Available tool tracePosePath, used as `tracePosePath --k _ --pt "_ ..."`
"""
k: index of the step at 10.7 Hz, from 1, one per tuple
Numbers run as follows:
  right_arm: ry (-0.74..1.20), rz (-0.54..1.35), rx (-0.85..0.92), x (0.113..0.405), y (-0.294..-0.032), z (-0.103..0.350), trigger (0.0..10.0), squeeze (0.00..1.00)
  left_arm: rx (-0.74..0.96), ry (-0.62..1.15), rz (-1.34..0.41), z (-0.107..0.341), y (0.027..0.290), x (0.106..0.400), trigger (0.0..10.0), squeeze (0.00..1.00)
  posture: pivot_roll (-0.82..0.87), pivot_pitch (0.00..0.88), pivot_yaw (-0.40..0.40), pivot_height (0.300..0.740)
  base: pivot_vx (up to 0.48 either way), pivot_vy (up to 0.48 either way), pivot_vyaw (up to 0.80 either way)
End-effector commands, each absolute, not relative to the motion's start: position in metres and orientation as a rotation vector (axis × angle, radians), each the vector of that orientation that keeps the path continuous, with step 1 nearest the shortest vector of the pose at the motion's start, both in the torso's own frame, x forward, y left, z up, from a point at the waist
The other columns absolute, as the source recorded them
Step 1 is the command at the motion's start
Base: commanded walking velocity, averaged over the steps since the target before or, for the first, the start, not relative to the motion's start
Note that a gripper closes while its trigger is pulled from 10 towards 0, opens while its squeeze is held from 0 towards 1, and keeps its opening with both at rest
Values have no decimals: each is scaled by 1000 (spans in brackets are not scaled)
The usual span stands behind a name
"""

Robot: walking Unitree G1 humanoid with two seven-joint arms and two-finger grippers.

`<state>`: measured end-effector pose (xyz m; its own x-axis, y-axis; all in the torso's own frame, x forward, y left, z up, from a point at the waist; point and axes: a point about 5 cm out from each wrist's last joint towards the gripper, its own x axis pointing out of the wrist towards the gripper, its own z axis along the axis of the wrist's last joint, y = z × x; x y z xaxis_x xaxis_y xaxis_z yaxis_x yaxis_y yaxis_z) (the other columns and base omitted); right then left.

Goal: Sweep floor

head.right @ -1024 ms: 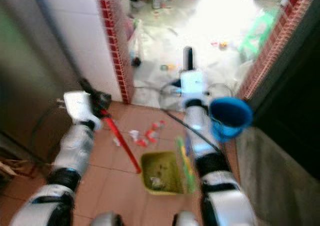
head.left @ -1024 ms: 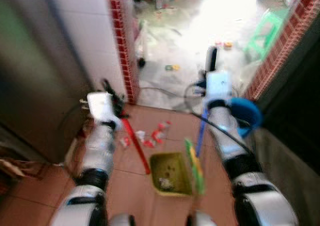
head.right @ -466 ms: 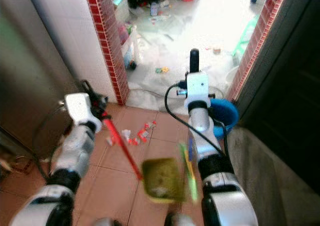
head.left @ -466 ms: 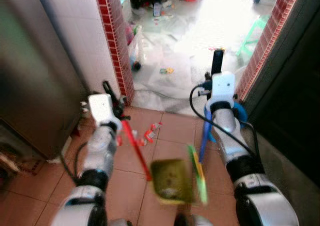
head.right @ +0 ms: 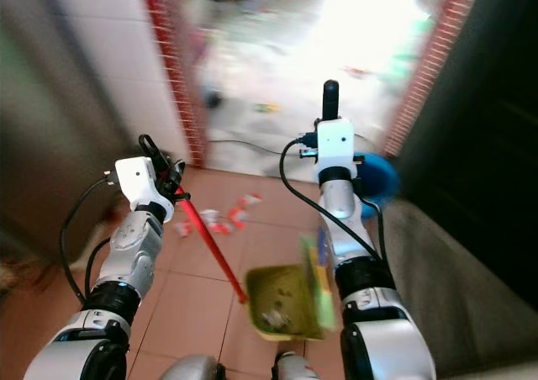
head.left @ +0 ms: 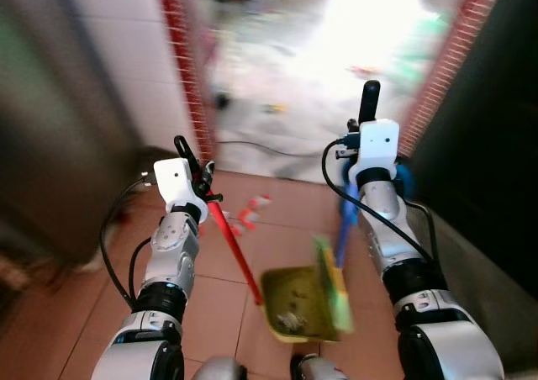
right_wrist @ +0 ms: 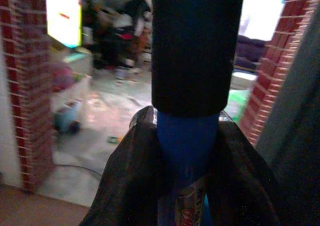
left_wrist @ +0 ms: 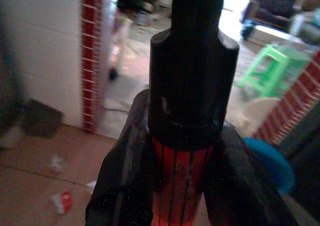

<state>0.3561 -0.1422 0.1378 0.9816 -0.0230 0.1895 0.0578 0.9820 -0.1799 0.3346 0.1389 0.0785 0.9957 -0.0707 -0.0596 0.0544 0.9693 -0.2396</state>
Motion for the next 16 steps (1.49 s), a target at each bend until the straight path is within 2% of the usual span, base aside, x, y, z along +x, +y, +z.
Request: tracePosePath --k 1,6,9,11,13,16 --pt "-230 -20 -185 359 -135 149 10000 0 -247 6 -47 93 145 340 10000 0 -85 0 25 740 0 480 -800" --pt "-227 -10 -167 359 -127 149 10000 0 -248 1 -56 94 146 339 10000 0 -79 0 28 740 0 480 -753" --pt "-230 -12 -149 358 -125 147 10000 0 -199 -75 -77 108 143 339 10000 0 -70 0 39 740 0 0 -135" --pt "-229 -28 -155 358 -129 147 10000 0 -192 -89 -46 114 151 341 10000 0 -66 0 47 740 0 0 0" --pt "-224 -30 -150 359 -130 147 10000 0 -128 -47 60 107 166 341 10000 0 -65 0 45 740 0 0 0" --pt "-195 -43 -28 365 -132 153 10000 0 -108 -18 69 103 170 341 10000 0 -63 0 45 740 0 0 0"
